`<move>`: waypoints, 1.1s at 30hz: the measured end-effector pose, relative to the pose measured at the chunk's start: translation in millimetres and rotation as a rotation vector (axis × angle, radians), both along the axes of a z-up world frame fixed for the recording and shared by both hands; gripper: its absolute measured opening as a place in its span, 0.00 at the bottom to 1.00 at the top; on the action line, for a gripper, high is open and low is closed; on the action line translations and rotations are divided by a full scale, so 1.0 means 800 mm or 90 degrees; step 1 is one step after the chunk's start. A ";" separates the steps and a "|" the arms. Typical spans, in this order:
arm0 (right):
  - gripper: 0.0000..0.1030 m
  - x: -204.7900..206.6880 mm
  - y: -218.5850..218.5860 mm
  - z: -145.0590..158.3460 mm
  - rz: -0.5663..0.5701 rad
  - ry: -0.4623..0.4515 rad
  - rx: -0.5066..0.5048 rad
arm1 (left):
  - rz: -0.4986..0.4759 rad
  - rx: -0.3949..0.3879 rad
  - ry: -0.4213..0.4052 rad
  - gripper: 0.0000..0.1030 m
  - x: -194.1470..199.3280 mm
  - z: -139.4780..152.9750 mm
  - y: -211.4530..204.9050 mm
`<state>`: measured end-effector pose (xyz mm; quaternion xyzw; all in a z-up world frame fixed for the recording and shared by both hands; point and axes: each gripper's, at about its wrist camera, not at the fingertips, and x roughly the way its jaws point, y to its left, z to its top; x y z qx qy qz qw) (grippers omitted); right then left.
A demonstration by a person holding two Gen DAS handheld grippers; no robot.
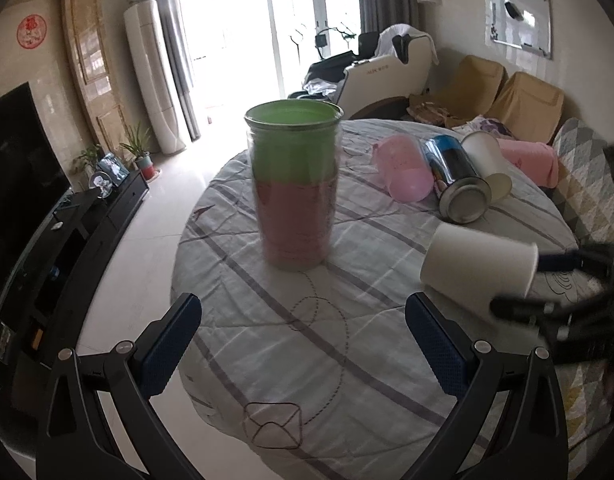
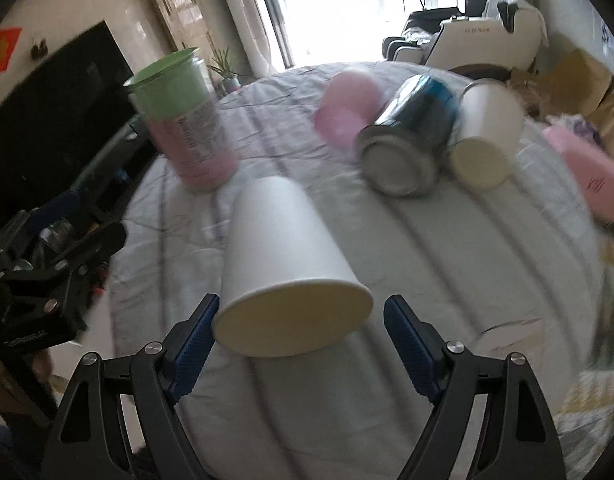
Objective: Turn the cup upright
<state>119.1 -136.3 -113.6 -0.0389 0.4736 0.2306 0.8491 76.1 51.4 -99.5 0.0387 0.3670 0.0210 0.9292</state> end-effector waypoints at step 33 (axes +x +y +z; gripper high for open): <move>0.81 0.028 -0.063 -0.025 -0.195 -0.016 0.013 | -0.057 -0.016 0.028 1.00 0.020 -0.014 -0.042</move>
